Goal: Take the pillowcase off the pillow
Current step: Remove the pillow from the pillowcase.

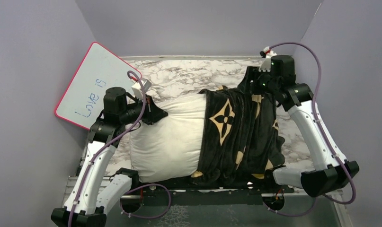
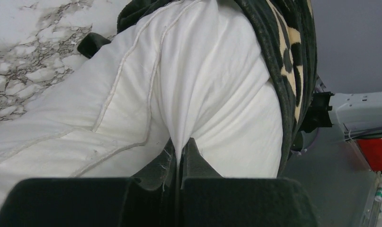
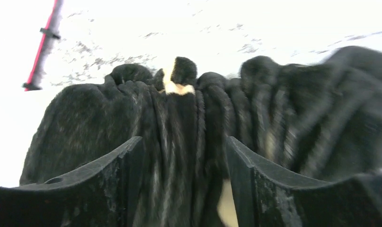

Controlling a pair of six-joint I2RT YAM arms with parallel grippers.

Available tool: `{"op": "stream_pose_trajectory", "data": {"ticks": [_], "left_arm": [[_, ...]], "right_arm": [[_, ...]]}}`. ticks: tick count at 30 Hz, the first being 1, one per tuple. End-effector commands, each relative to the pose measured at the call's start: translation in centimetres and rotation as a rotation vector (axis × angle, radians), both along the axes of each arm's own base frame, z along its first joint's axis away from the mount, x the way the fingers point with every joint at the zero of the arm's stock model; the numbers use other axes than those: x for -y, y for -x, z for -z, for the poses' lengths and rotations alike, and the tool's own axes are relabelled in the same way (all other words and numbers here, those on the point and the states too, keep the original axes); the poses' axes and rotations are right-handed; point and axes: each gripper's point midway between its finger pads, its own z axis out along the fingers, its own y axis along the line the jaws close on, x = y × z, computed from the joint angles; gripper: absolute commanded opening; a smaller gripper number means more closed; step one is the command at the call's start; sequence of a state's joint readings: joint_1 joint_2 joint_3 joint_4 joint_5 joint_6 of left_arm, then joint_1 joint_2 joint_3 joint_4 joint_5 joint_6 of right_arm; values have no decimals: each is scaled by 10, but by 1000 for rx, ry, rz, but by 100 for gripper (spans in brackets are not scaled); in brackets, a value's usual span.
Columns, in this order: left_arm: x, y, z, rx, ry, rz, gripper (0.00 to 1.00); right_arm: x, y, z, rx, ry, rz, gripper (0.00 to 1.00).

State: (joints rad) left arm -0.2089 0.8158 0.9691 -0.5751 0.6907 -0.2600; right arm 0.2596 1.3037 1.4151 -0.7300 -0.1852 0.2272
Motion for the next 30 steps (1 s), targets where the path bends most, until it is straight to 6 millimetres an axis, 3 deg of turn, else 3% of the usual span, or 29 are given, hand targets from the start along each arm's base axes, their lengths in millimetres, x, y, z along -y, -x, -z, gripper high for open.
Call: {"op": "stream_pose_trajectory", "data": {"ticks": [1, 3, 6, 12, 14, 15, 16, 18, 20, 24, 28, 30], "left_arm": [[-14, -36, -23, 60, -60, -121, 0], [-18, -60, -30, 61, -89, -170, 0], [-17, -101, -43, 79, -130, -185, 0], [-14, -200, -95, 173, -166, -274, 1], [-8, -221, -108, 187, -156, -266, 45], [-6, -228, -112, 183, -152, -266, 62], [-6, -232, -114, 176, -149, -273, 74], [-7, -232, -115, 159, -141, -290, 91], [-9, -220, -113, 142, -136, -296, 98], [-22, -180, -109, 121, -138, -335, 99], [-34, -121, -99, 94, -99, -367, 99], [-40, -94, -82, 58, -89, -383, 99]], "right_arm": [[52, 19, -34, 135, 76, 243, 74], [70, 32, -34, 171, 83, 336, 80], [81, 54, -27, 187, 59, 387, 81], [51, 100, 8, 52, -82, 254, 81], [35, 113, 18, -3, -139, 178, 81], [28, 119, 22, -23, -165, 141, 80], [20, 124, 25, -43, -192, 102, 80], [4, 134, 26, -65, -247, 10, 80], [-7, 140, 25, -69, -283, -61, 80], [-23, 141, 19, -47, -323, -180, 80], [-39, 143, 6, -37, -360, -313, 80], [-48, 148, -2, -34, -390, -391, 80]]}}
